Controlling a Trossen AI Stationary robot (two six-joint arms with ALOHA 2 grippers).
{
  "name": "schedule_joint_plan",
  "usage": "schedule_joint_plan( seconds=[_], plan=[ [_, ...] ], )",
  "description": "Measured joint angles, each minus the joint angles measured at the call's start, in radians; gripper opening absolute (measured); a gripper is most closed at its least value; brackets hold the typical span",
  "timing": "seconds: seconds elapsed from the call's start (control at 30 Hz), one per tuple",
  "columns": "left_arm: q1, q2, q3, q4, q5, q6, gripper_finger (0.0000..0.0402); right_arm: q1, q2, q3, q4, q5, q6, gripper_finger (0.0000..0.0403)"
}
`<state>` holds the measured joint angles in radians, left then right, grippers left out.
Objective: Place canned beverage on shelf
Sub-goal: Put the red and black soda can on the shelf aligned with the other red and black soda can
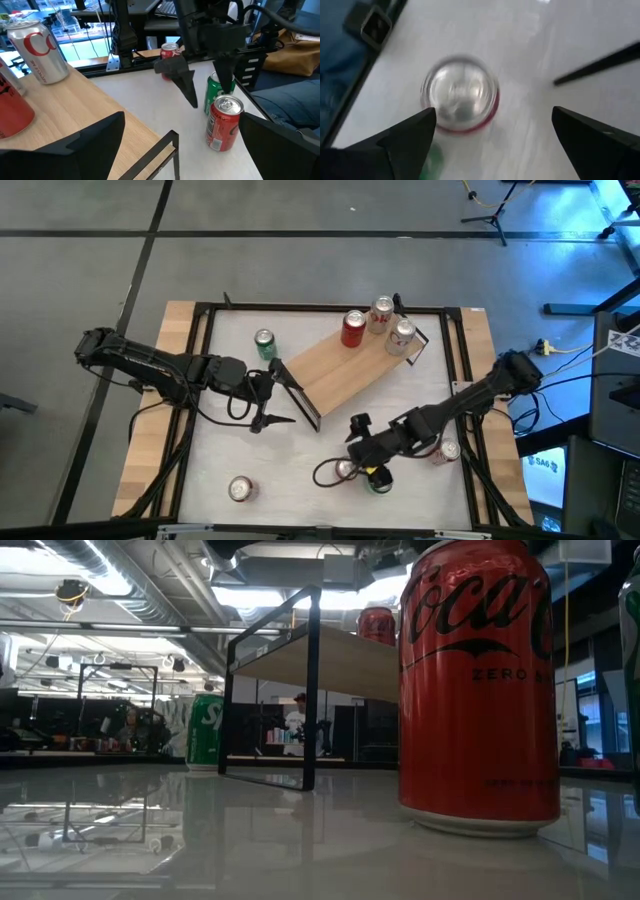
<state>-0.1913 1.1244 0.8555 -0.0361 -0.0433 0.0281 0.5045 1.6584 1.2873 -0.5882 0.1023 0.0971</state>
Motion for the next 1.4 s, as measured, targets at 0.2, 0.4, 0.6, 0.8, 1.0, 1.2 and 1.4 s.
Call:
schedule_joint_plan(
  seconds=[0.2,0.4,0.6,0.8,1.0,1.2,1.4],
  plan=[
    [0.0,0.0,0.0,-0.001,0.002,0.008,0.038,0.001,0.032,0.0,0.103,-0.035,0.038,0.0392],
    [0.0,0.0,0.0,-0.002,0.003,0.008,0.038,0.016,0.031,0.0,0.116,-0.049,0.086,0.0392],
    [0.0,0.0,0.0,-0.002,0.004,0.002,0.038,0.04,0.038,0.0,0.117,-0.014,0.078,0.0392],
    [-0.006,0.0,0.0,-0.002,0.004,-0.002,0.038,0.053,0.062,0.0,0.107,0.02,0.055,0.0392],
    [-0.02,0.0,0.0,-0.001,0.005,-0.001,0.038,0.051,0.061,0.0,0.106,0.022,0.025,0.0392],
    [-0.028,0.0,0.0,-0.001,0.005,0.0,0.038,0.051,0.069,0.0,0.111,0.029,0.025,0.0392],
    [-0.028,0.0,0.0,-0.001,0.004,0.0,0.038,0.052,0.089,0.0,0.117,0.035,0.021,0.0392]
  ],
)
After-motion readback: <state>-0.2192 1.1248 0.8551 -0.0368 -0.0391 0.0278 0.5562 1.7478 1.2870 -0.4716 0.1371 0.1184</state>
